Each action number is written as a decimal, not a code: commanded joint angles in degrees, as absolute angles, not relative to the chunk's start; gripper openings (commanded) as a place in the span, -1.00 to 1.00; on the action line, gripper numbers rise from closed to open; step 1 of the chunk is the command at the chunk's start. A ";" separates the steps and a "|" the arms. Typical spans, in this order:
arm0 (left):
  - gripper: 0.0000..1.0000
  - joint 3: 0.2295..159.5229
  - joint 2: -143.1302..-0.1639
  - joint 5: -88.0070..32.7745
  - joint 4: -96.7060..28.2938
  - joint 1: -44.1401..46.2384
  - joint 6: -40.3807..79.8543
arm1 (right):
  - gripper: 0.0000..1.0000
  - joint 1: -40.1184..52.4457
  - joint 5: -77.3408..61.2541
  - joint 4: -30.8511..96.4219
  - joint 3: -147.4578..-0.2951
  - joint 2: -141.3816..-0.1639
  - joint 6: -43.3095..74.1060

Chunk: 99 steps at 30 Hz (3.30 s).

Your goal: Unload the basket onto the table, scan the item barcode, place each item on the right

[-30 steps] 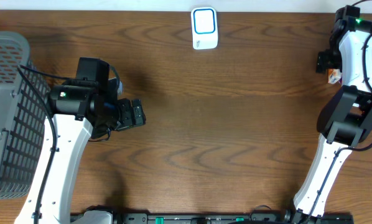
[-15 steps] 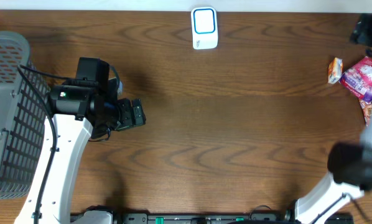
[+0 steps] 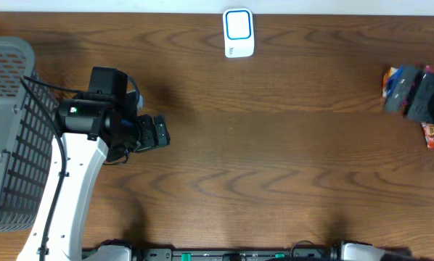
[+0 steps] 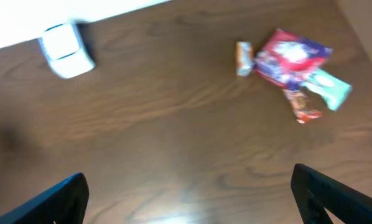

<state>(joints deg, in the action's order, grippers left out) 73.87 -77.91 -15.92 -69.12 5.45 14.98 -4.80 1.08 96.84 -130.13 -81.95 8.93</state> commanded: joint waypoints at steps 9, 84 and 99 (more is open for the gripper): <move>0.96 73.93 -77.84 -15.33 -69.36 5.32 14.63 | 0.98 3.66 -3.07 94.76 -101.01 -64.18 5.93; 0.96 73.93 -77.84 -15.33 -69.36 5.32 14.63 | 0.99 4.56 -14.55 56.51 -43.31 -10.50 7.01; 0.96 73.93 -77.84 -15.33 -69.36 5.32 14.61 | 0.98 2.44 -15.84 27.99 -18.74 -0.32 3.64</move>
<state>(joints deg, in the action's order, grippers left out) 73.84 -77.89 -15.92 -69.12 5.45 14.98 3.36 -14.31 31.62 -21.96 -1.34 6.66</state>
